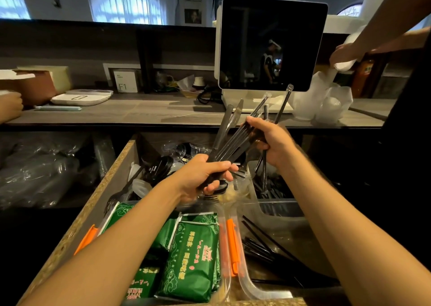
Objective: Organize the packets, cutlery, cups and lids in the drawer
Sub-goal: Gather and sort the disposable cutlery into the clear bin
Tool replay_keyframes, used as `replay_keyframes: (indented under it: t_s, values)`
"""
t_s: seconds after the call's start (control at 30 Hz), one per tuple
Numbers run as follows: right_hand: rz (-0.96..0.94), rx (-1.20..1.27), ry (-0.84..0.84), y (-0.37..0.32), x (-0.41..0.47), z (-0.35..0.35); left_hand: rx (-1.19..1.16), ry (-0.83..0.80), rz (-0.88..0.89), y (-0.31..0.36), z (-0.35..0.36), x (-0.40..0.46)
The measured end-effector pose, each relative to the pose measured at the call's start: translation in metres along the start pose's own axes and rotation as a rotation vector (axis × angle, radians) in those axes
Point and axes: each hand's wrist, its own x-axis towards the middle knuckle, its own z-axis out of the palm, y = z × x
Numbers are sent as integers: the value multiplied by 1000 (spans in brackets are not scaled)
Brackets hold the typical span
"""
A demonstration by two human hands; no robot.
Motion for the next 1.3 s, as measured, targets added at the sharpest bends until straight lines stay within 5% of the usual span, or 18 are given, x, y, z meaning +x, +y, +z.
replay_keyframes:
  t_s: [0.3, 0.6, 0.9, 1.3]
  values:
    - [19, -38, -230, 1, 1, -4, -83, 32, 71, -1, -1, 4]
    - [-177, -139, -11, 10, -1, 15, -136, 50, 84, -3, 9, 3]
    - [-91, -91, -64, 13, -2, 17, -195, -47, 28, -4, 10, 0]
    - [-191, -31, 225, -2, 0, 12, -38, -45, 61, -4, 0, 0]
